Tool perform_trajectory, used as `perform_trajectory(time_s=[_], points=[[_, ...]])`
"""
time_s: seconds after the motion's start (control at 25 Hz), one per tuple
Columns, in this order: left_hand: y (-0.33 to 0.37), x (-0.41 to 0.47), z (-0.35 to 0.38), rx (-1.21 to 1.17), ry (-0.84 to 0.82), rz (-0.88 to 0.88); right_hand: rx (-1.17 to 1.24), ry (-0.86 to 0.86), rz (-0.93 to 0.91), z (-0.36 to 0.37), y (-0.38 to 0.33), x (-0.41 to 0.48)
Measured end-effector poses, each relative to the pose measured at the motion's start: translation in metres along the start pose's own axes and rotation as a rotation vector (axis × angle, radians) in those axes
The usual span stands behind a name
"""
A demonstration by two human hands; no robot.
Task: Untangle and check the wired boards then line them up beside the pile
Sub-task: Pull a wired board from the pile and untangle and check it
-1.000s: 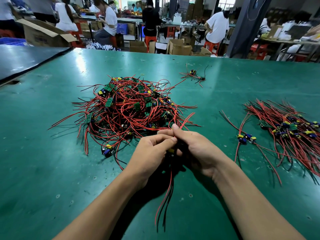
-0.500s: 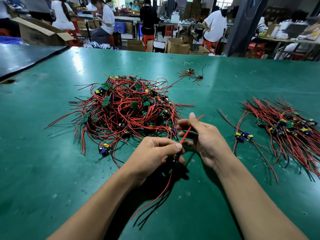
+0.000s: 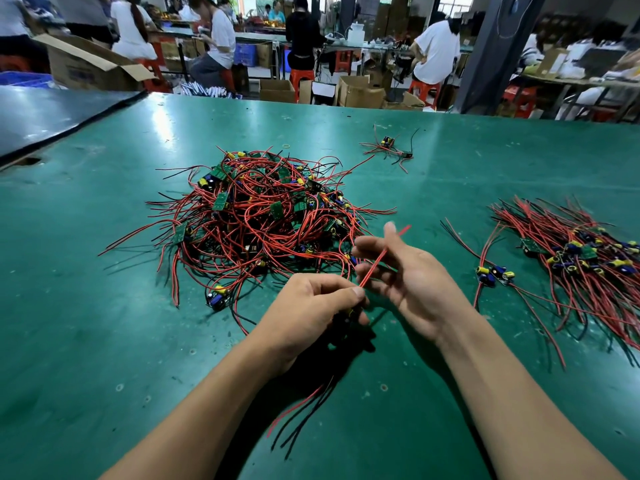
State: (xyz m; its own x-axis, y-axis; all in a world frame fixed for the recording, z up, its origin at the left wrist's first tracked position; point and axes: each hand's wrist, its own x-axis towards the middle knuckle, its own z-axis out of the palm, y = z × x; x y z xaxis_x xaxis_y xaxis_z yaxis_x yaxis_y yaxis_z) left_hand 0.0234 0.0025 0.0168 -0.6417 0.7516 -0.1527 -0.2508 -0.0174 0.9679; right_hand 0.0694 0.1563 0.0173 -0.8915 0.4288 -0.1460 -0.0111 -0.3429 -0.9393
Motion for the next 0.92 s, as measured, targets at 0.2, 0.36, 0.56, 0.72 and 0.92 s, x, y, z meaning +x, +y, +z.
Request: perform_trajectory(time_s=[0.2,0.36,0.56,0.72,0.92], points=[[0.001,0.001,0.002,-0.019,0.068,0.031,-0.185,-0.100,0.089,0.013,0.010,-0.007],[0.001,0.001,0.000,0.011,-0.005,0.001,-0.079,0.141,-0.027,0.000,0.001,-0.001],[0.000,0.002,-0.003,0.171,-0.066,-0.002,-0.020,0.295,-0.105,-0.006,-0.003,0.000],[0.003,0.001,-0.007,0.187,-0.114,-0.022,0.033,0.323,-0.122,-0.004,-0.003,-0.001],[0.001,0.000,-0.005,0.201,-0.107,-0.015,0.248,0.214,0.159,-0.009,-0.010,0.000]])
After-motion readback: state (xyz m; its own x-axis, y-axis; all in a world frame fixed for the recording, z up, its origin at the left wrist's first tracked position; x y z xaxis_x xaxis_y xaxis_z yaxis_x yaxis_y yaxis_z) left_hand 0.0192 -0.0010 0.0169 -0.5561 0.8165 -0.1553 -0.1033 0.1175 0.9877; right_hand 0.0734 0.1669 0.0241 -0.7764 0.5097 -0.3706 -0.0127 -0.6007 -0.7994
